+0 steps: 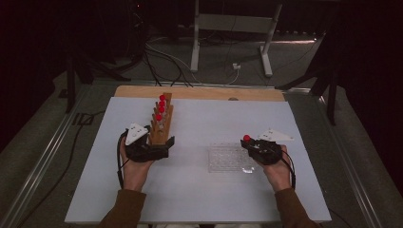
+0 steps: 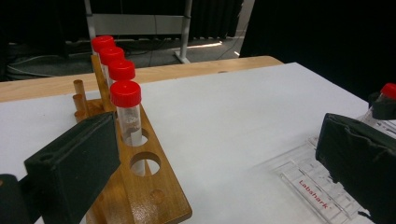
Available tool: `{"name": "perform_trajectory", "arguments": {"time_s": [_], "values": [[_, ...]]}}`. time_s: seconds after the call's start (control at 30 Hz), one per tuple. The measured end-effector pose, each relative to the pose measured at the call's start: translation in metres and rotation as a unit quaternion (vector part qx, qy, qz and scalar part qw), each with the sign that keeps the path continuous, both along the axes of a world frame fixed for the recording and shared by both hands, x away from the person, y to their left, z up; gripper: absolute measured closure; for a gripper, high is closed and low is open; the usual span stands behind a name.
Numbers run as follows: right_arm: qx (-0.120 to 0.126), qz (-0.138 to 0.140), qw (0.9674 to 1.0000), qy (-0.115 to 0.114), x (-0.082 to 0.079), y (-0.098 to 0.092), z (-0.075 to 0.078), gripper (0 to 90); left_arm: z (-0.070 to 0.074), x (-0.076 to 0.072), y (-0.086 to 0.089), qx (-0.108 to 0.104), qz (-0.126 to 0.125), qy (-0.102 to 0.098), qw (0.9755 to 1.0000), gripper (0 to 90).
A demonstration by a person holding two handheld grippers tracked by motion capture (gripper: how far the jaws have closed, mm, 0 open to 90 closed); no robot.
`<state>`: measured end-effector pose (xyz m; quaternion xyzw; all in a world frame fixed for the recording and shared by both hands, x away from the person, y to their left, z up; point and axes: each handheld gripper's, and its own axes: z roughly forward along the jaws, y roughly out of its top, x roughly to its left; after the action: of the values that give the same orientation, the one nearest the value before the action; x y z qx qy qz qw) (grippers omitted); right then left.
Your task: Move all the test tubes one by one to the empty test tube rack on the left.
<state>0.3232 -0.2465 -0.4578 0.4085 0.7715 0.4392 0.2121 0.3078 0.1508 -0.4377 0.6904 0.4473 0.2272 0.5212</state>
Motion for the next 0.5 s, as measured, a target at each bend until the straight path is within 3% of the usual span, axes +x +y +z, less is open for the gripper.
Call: {"name": "perform_trajectory", "arguments": {"time_s": [0.5], "values": [[0.006,0.001,0.9998,-0.019,-0.004,-0.002,0.019,74.3,0.002,-0.001,-0.002,0.001,-0.004,-0.001,1.0000,0.7]]}}
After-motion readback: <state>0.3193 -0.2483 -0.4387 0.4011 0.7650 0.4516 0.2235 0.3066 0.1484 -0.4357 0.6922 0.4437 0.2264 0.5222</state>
